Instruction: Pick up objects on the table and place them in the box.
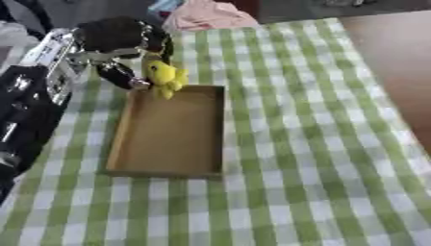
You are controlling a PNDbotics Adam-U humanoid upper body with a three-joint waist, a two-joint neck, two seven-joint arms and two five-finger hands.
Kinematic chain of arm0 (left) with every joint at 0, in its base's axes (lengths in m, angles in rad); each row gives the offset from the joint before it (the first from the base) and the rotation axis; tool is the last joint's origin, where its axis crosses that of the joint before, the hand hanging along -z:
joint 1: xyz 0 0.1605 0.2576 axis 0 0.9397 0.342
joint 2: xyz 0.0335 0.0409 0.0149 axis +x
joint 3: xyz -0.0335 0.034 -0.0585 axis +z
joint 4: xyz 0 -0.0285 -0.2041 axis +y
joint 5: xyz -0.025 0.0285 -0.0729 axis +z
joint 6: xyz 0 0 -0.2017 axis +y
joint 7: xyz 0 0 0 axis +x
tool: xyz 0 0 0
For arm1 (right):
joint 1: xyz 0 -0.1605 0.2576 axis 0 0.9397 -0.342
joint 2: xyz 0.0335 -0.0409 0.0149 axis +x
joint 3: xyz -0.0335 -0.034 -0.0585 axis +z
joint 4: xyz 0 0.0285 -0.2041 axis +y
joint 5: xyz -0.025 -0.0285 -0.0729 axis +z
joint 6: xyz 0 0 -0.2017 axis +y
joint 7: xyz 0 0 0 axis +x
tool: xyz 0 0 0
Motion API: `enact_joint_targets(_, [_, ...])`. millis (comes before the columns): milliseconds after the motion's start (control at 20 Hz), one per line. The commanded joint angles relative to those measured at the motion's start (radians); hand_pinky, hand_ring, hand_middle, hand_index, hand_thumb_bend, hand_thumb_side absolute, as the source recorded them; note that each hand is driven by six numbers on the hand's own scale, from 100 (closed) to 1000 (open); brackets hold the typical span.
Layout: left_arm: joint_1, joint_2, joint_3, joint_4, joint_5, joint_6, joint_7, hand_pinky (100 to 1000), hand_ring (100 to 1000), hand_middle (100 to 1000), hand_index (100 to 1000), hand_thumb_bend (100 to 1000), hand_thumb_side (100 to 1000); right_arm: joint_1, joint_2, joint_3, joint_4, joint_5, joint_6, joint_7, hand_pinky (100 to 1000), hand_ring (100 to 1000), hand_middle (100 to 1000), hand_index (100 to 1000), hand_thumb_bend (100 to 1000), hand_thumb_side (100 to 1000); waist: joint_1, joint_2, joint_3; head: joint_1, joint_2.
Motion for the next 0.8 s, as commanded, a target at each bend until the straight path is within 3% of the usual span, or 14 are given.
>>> enact_joint_targets(50, [-0.002, 0.004, -0.004, -0.026, -0.007, -0.006, -0.022, 239, 586, 640, 626, 261, 100, -0.01, -0.015, -0.003, -0.018, -0.003, -0.001, -0.001, 704, 641, 537, 856, 100, 656, -0.009, -0.015, 0.0, -0.001, 0.008])
enact_joint_targets(600, [0.048, -0.048, -0.024, -0.027, -0.016, -0.033, -0.127, 276, 599, 650, 645, 301, 100, -0.008, -0.009, -0.003, -0.018, -0.001, 0.0, 0.0, 703, 641, 534, 856, 100, 657, -0.009, -0.011, -0.004, 0.002, 0.0])
enact_joint_targets(800, [0.057, -0.054, -0.031, -0.036, -0.03, -0.044, -0.161, 336, 619, 672, 674, 424, 100, -0.006, -0.008, -0.004, -0.018, 0.0, 0.001, -0.001, 703, 642, 533, 856, 100, 657, -0.01, -0.011, -0.004, 0.003, -0.001])
